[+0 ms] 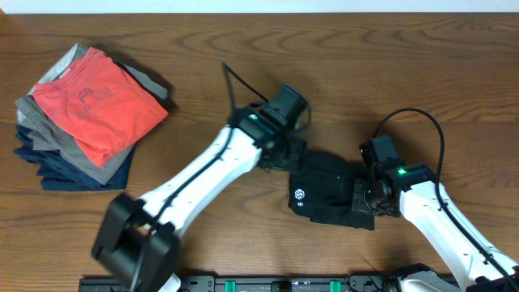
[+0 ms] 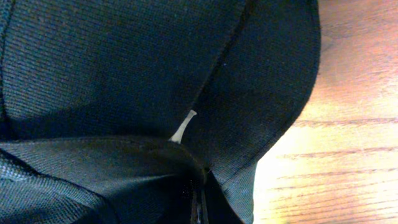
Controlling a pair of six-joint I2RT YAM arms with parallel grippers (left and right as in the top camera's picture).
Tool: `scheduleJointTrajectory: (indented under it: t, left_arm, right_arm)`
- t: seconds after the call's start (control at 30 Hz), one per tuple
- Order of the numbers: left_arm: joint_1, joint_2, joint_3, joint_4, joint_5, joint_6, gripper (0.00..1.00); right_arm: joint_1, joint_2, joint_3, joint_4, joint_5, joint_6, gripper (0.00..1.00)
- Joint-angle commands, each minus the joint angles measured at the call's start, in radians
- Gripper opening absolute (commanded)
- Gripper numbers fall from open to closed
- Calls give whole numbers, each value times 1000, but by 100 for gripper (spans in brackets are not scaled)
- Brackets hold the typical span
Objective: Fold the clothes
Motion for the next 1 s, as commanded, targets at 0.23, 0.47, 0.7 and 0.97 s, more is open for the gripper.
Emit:
scheduleJointTrajectory:
  t: [0.23, 0.47, 0.7, 0.97]
  left_arm:
    - [-72, 164, -9, 8, 43, 2, 57]
    - [-78, 242, -9, 8, 66, 2, 57]
    - [-92, 273, -15, 3, 89, -3, 57]
    - [-129, 273, -15, -2, 89, -48, 53]
  right_arm:
    - [-53, 1, -4, -1, 82, 117, 1]
    - [-126, 1, -4, 10, 86, 206, 2]
    - [-183, 1, -4, 111, 256, 204, 1]
    - [-193, 1, -4, 306, 314, 0, 4]
